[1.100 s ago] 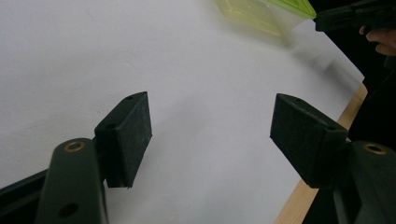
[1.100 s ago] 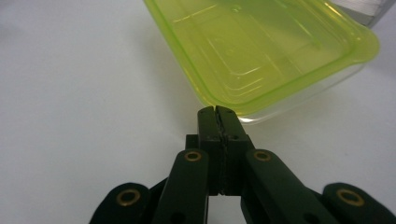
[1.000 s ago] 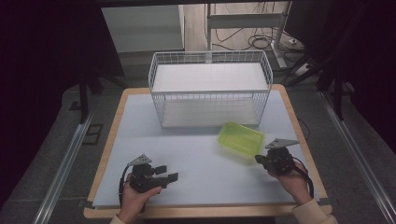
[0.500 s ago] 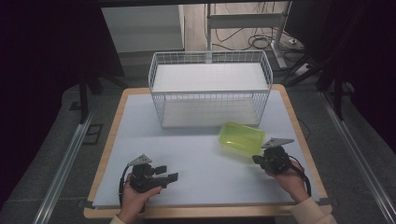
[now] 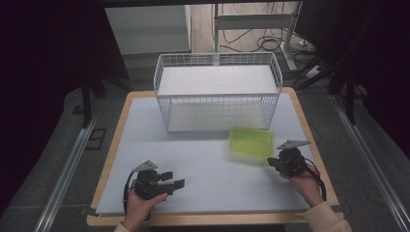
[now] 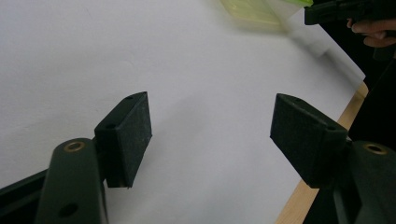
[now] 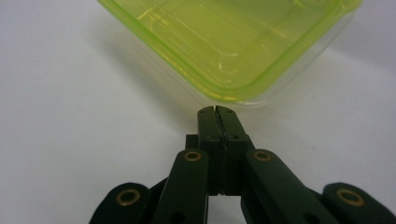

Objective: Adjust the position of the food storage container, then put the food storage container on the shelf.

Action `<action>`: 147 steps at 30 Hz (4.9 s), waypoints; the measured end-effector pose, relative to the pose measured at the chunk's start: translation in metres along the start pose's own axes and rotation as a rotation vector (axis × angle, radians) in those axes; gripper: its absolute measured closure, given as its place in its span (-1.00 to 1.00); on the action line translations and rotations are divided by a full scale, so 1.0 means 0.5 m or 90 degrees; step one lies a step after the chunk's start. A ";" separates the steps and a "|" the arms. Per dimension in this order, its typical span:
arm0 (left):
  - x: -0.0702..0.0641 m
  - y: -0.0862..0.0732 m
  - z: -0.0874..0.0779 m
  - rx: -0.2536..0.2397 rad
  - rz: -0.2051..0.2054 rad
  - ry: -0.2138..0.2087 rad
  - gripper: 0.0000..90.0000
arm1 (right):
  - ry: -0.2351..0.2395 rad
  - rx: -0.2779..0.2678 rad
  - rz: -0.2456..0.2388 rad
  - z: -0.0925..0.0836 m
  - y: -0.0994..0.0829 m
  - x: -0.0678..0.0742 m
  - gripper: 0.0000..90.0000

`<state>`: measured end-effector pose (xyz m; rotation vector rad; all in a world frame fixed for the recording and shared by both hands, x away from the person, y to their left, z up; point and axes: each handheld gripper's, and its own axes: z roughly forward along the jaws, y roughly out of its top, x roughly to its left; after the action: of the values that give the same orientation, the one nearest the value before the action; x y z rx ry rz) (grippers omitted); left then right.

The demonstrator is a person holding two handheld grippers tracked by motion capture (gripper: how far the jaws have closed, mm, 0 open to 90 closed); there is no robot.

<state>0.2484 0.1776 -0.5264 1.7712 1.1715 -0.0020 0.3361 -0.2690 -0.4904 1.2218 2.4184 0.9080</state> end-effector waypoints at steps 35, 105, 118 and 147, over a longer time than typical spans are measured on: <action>0.005 0.002 -0.001 -0.003 -0.003 0.000 -0.35 | -0.119 0.091 0.022 0.084 0.150 -0.086 1.00; 0.031 0.102 0.019 -0.017 -0.060 -0.003 -0.34 | 0.185 -0.092 0.080 0.038 0.077 -0.022 -0.14; 0.055 0.177 0.073 -0.001 -0.128 -0.035 -0.31 | 0.208 -0.076 0.097 0.067 0.099 -0.007 -0.12; 0.073 0.200 0.197 0.087 -0.218 -0.088 0.26 | 0.300 -0.016 0.246 0.149 0.125 -0.017 0.40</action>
<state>0.3843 0.1269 -0.5246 1.6374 1.3840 -0.4088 0.4175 -0.2176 -0.5070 1.6563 2.5363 1.4761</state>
